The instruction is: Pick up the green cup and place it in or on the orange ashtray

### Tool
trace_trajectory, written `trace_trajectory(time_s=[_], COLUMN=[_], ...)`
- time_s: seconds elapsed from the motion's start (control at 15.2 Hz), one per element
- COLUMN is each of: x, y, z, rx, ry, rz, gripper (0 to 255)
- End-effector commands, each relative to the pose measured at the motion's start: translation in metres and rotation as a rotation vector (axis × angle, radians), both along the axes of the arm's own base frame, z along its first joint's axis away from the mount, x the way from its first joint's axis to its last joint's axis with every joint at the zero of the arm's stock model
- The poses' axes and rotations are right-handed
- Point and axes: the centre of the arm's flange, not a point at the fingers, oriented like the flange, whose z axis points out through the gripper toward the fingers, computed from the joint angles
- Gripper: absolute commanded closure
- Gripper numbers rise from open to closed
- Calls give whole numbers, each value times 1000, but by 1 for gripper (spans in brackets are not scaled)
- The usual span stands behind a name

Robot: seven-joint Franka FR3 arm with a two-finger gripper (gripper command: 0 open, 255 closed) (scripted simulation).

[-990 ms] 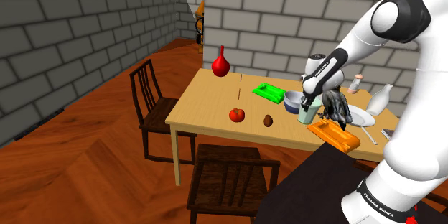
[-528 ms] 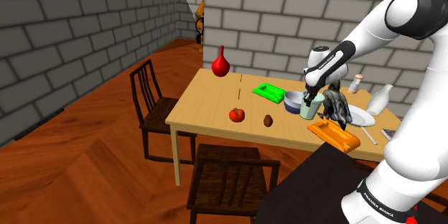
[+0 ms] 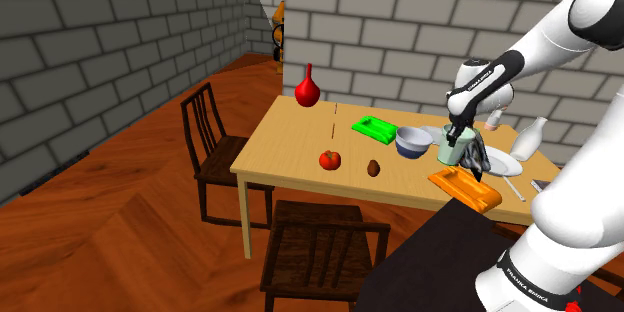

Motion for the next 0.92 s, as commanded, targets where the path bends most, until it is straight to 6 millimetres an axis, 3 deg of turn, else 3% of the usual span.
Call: trace_trajectory(time_s=[0.0, 0.46, 0.86], x=[-22, -96, -101], y=[-13, -63, -67], z=[7, 29, 4], rx=[0, 0, 0], ry=[-1, -1, -1], rz=[2, 2, 2], gripper=[255, 255, 255])
